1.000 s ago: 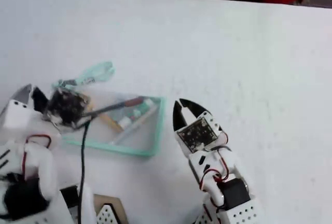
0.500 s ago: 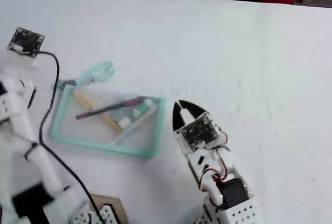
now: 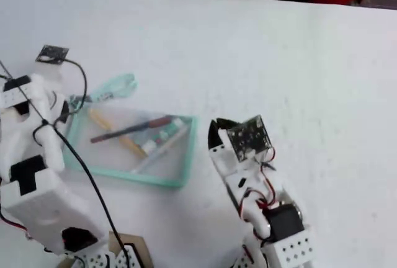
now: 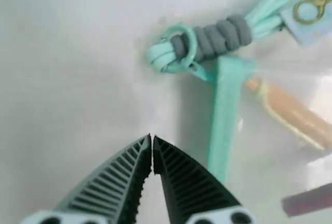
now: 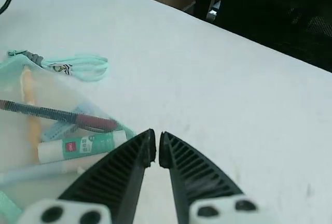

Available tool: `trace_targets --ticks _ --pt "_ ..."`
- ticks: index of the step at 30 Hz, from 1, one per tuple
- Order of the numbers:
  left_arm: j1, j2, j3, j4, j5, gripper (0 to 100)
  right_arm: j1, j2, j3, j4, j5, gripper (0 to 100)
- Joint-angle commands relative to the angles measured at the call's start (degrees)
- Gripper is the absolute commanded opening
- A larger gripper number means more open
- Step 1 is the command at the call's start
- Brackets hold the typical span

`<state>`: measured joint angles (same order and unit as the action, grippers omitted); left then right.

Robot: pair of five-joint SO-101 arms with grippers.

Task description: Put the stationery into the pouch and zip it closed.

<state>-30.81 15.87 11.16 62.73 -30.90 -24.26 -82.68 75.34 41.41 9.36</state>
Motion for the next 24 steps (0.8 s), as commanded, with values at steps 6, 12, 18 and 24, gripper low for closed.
trace_targets --ticks 6,12,18,24 --pt "6.55 -0.13 -1.67 -2.64 8.18 2 7.43 34.15 -16.88 -1.98 -0.62 1.9" --pt "1.80 -0.22 0.97 -8.62 8.00 2 13.05 57.54 -29.98 -1.80 -0.62 1.9" --pt "4.88 0.75 4.40 -11.60 8.18 2 13.58 66.86 -34.99 -1.98 -0.62 1.9" --pt "10.86 1.10 3.43 -3.78 7.56 2 13.67 67.21 -34.90 -1.98 -0.62 1.9"
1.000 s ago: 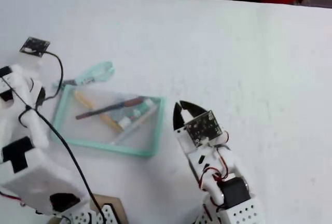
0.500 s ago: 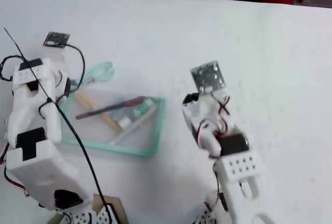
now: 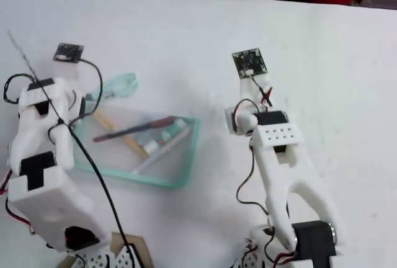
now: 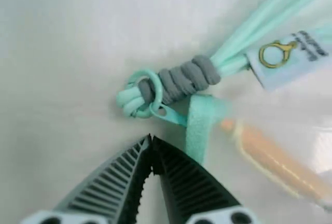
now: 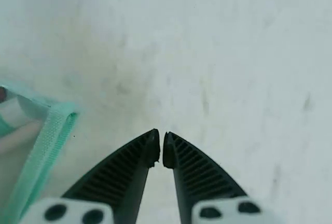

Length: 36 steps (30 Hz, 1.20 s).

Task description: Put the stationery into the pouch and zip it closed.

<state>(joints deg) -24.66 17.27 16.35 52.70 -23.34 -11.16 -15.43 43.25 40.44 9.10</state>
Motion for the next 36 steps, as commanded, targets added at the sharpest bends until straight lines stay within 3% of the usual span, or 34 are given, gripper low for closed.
trace_targets --ticks 1,5,13,16,20,23,27,36 --pt "6.02 -0.22 -2.46 9.05 -1.23 2 0.57 0.04 -2.81 -1.01 -0.35 1.9" --pt "13.49 -0.22 -3.69 14.51 -2.29 2 0.66 0.13 -2.81 -1.01 -0.35 1.9" --pt "29.32 -0.22 -3.78 14.51 -2.20 2 3.82 0.04 -2.99 -0.31 -0.35 1.9" --pt "32.57 -0.22 -4.48 14.24 -2.20 2 5.32 -0.40 -5.45 6.20 -0.35 2.1" --pt "31.87 -0.31 -5.45 14.33 -0.09 2 7.08 -0.40 -16.18 29.41 0.09 2.5" --pt "29.41 -0.84 -5.54 14.24 3.34 2 7.25 -0.40 -20.04 40.04 0.00 9.9" --pt "27.30 -0.84 -5.10 13.36 8.35 2 7.69 0.66 -16.26 41.98 0.26 18.1" --pt "23.52 -0.92 -4.84 9.76 13.63 2 12.00 6.90 -10.02 34.86 2.55 18.3"
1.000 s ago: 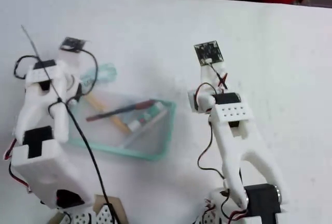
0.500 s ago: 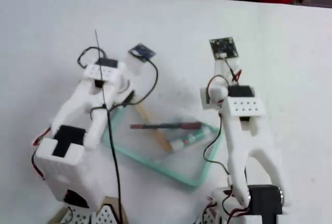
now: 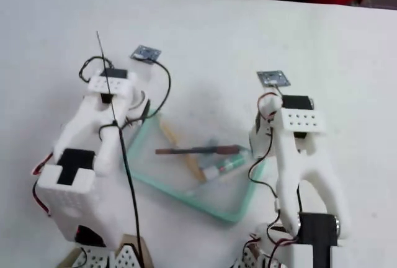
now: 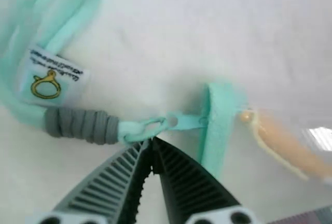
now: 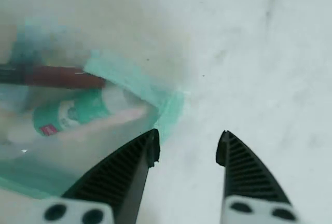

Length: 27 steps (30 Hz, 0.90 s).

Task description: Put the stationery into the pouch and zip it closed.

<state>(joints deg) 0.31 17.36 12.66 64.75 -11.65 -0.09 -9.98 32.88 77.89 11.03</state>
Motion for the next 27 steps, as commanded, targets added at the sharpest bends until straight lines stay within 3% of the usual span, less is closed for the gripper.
trace_targets --ticks 1,13,27 --pt "-1.45 -0.92 -1.05 -2.81 2.20 2 0.84 2.77 0.62 -3.82 0.62 18.3" --pt "-1.10 -0.92 1.32 -5.01 1.76 2 -6.99 7.16 0.44 -10.51 -8.44 18.2" --pt "0.13 -0.40 1.41 1.85 -2.99 2 -11.38 6.99 0.53 -18.15 -12.84 18.0"
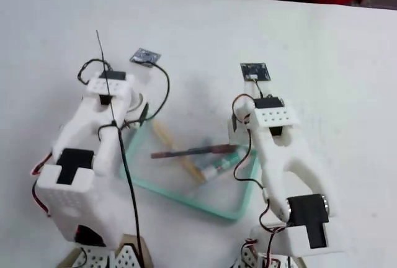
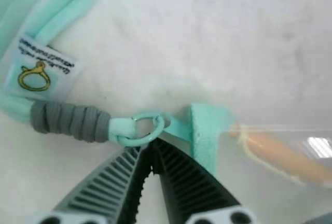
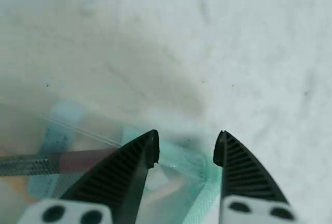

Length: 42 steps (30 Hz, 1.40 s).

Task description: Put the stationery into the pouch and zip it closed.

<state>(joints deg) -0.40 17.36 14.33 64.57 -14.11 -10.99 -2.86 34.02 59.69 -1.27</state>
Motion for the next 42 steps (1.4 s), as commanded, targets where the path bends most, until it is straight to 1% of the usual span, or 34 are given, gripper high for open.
trace_targets --ticks 1,4,6,8,10,12,13,16,18,19,23,27,28,32,38,42 --pt "1.10 -0.48 -0.35 2.90 -0.53 2 -0.13 -0.40 -0.70 1.54 -0.53 18.0" --pt "0.57 -0.48 -0.62 3.08 -0.62 2 4.35 -2.59 -3.43 7.69 0.09 18.2" --pt "-0.75 -0.48 -0.79 2.20 -0.62 2 6.20 -4.44 -3.78 10.51 2.90 18.3" --pt "-1.54 -0.48 -0.62 0.70 -0.53 2 5.32 -5.14 -3.60 13.41 7.30 18.9" --pt "-1.71 -0.48 -0.53 0.26 -0.44 2 4.26 -5.58 -3.43 16.40 11.52 22.7" --pt "-1.63 -0.48 -0.53 0.35 -0.35 2 4.44 -6.02 -3.78 18.24 18.29 26.4" --pt "-1.63 -0.48 -0.44 0.35 -0.35 2 4.79 -6.29 -3.96 18.51 22.33 26.6" --pt "-1.63 -0.40 -0.26 0.35 -0.26 2 7.08 -6.20 -3.25 17.63 36.92 23.6" --pt "-1.63 -0.40 -0.26 0.35 -0.26 2 9.98 -6.20 -2.46 15.25 47.47 22.2" --pt "-1.54 -0.40 -0.26 0.35 -0.26 2 11.30 -6.20 -1.93 13.67 51.43 22.3" --pt "-1.45 -0.40 -0.26 -0.09 -0.26 2 16.22 -6.20 0.09 5.05 63.82 22.3" --pt "-1.54 -0.40 -0.26 -0.18 -0.26 2 17.27 -6.20 4.13 5.76 75.60 22.3" --pt "-1.45 -0.40 -0.26 -0.35 -0.26 2 17.10 -6.20 5.54 4.79 76.57 22.3" --pt "-1.36 -0.40 -0.26 -0.53 -0.26 2 15.16 -6.20 10.02 -1.45 76.57 22.3" --pt "-1.54 -0.40 -0.26 -0.53 -0.26 2 10.07 -6.73 12.75 -4.00 76.40 22.3" --pt "-1.45 -0.40 -0.26 -0.53 -0.26 2 8.22 -6.73 12.40 -6.20 73.05 22.3"
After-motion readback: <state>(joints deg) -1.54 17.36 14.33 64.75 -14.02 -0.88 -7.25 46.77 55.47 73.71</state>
